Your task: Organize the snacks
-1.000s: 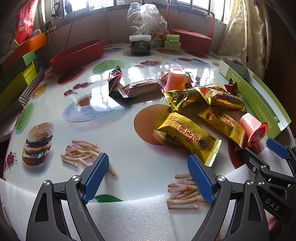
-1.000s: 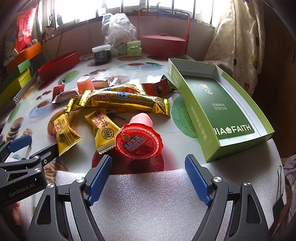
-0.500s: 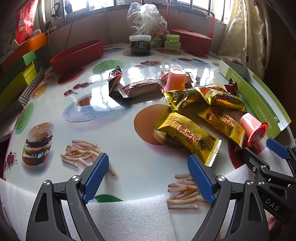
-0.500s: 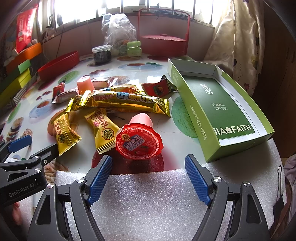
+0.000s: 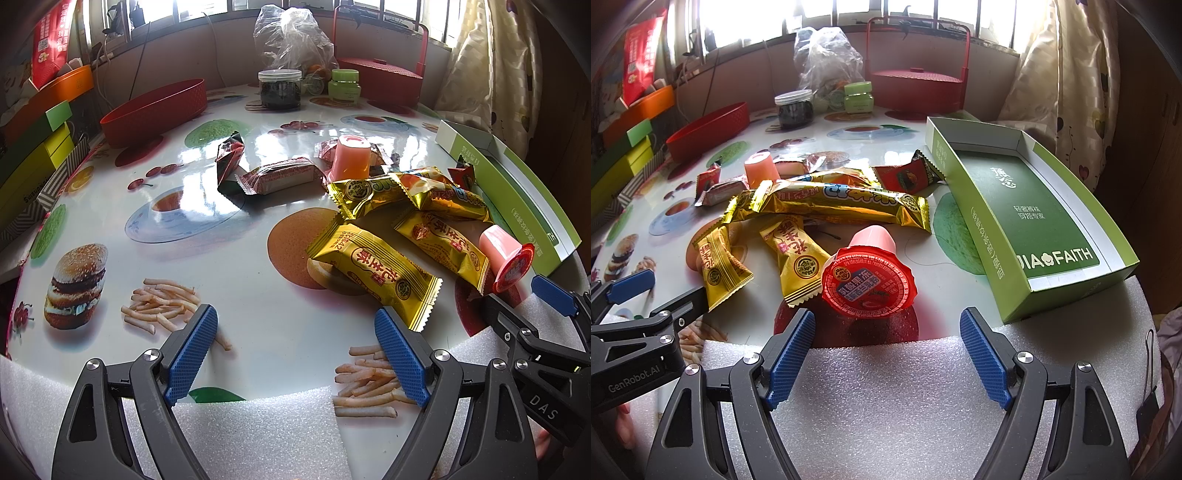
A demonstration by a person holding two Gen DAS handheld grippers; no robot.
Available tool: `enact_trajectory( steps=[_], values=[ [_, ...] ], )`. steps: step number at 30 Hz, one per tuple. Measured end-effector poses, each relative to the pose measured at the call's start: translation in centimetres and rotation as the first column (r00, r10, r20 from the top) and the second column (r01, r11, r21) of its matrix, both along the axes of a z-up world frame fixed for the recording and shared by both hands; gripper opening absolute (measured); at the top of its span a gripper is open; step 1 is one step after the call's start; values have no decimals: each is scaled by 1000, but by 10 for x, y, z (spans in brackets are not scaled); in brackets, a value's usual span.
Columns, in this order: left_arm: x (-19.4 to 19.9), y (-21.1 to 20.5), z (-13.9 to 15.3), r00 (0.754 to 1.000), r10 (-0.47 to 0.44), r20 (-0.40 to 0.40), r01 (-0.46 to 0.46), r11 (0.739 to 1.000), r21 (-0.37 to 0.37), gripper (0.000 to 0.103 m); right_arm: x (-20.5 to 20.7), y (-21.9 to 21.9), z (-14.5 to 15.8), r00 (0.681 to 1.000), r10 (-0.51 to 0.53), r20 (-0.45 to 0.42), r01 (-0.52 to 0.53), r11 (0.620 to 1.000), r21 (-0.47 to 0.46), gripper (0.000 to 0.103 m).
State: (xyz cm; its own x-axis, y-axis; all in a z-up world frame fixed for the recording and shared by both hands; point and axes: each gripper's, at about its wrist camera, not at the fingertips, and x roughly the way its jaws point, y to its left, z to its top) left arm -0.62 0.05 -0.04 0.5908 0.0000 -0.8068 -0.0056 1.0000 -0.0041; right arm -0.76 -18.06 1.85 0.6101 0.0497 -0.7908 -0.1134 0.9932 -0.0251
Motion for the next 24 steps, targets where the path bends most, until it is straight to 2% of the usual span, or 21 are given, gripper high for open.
enact_trajectory(
  steps=[18,22,24],
  values=[
    [2,1,0,1000,-5,-3,5,1000,-7,88,1,0,0,1000,2,-1,-2,1000,0,81],
    [7,5,6,999,-37,-23,37,999,-30,88,-1,-3,4,1000,25,-17,-25,1000,13,81],
    [9,9,9,997,-60,-42,57,996,-66,88,1,-4,8,999,37,-24,-36,999,34,81]
  ],
)
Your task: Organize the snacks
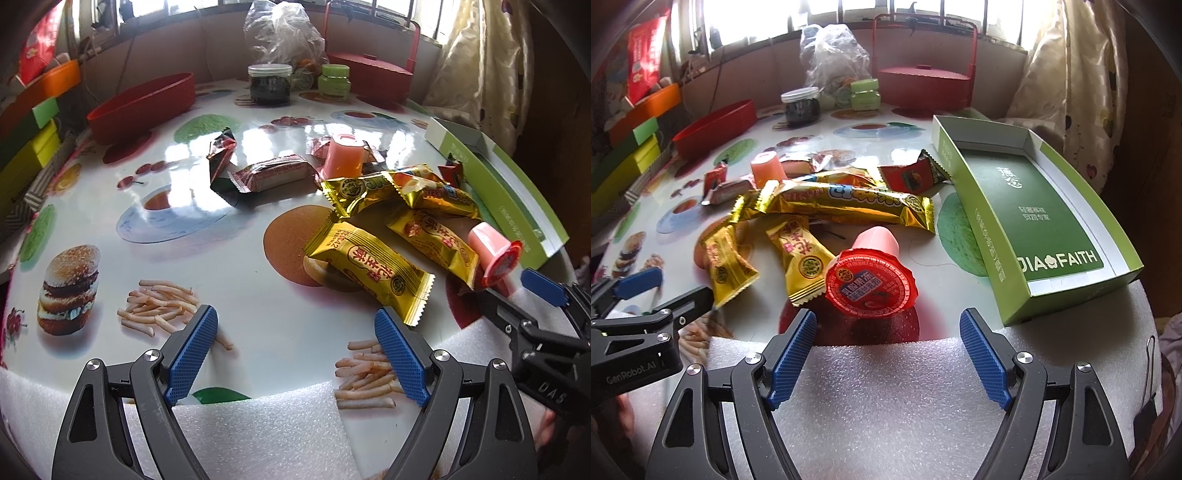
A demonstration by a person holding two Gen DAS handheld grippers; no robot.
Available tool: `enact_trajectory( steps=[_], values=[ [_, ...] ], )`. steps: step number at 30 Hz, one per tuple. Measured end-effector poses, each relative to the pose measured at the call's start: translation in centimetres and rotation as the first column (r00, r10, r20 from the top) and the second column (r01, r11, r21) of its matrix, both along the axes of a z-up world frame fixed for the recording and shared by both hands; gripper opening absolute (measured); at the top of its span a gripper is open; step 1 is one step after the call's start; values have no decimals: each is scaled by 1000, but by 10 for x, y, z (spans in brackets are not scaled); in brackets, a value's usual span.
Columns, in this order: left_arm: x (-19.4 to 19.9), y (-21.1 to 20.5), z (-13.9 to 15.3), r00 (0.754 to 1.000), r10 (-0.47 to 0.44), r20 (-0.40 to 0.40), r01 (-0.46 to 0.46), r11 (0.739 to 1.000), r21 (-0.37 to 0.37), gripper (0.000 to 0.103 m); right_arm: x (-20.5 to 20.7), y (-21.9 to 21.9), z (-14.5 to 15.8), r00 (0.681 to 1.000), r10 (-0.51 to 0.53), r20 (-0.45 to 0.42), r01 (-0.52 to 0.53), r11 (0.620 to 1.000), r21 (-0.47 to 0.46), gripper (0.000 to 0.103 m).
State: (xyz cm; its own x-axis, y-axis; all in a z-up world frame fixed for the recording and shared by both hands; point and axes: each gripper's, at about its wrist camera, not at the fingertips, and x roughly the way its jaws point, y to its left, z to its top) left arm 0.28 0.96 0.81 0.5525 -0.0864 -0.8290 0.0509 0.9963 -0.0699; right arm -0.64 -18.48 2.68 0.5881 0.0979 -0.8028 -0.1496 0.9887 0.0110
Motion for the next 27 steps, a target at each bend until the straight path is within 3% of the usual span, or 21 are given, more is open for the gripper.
enact_trajectory(
  steps=[4,8,12,16,20,27],
  values=[
    [5,15,7,999,17,-46,-21,994,-103,87,1,-1,17,998,64,14,-64,996,69,81],
    [8,19,17,999,25,-34,-29,989,-144,87,6,10,31,990,129,56,-131,991,31,81],
    [18,16,23,998,10,-62,-24,972,-233,87,16,22,35,981,185,56,-185,983,-9,80],
    [29,6,18,995,-2,-95,-21,972,-236,85,25,33,34,967,247,53,-244,967,-70,80],
    [38,2,7,989,6,-145,-41,970,-241,80,40,36,20,959,284,-5,-283,954,-101,77],
    [46,-5,6,989,12,-146,-36,986,-161,80,50,46,6,926,374,-47,-377,916,-137,74]
  ],
)
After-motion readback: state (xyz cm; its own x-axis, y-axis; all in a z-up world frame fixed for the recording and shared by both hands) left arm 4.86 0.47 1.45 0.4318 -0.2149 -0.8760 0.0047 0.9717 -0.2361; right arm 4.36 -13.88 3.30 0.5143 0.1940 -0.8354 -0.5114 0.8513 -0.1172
